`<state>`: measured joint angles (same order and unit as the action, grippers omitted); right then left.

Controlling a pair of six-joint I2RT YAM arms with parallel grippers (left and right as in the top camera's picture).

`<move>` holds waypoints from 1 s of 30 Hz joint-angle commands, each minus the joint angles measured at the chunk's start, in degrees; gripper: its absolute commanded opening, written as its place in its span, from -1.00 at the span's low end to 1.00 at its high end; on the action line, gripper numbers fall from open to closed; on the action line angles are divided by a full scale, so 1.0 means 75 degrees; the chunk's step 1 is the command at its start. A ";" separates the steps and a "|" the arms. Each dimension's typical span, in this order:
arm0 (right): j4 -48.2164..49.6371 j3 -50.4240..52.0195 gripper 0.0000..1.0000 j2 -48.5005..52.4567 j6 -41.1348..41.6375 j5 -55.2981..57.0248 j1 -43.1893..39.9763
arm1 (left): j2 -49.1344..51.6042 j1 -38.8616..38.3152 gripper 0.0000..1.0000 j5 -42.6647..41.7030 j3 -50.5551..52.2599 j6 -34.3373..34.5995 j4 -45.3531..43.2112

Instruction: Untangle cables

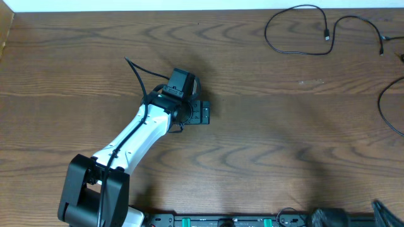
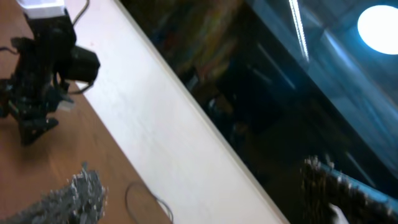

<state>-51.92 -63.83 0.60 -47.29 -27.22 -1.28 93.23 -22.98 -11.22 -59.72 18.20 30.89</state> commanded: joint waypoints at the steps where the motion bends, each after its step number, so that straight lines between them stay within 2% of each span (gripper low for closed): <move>1: 0.0452 0.0883 0.98 -0.0026 -0.0050 -0.0160 -0.0017 | -0.0102 0.0006 0.89 0.0073 -0.0067 0.0015 0.0017; 8: 0.3305 0.3209 0.98 -0.0029 -0.0044 -0.1087 -0.0017 | -0.0102 0.0006 0.90 0.0076 -0.0067 0.0015 0.0017; 11: 0.4036 0.3873 0.99 -0.0032 -0.0012 -0.1110 -0.0017 | -0.0102 0.0006 0.89 0.0076 -0.0067 0.0015 0.0017; 23: 0.5995 0.6097 0.98 -0.0038 -0.0015 -0.0965 -0.0020 | -0.0102 0.0006 0.89 0.0076 -0.0067 0.0015 0.0017; 30: 0.6470 0.7070 0.99 -0.0041 -0.0015 -0.0694 -0.0020 | -0.0102 0.0006 0.89 0.0076 -0.0067 0.0015 0.0017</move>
<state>-4.49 -13.39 0.51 -47.68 -34.50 -1.28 93.23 -22.98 -11.22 -59.72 18.22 30.89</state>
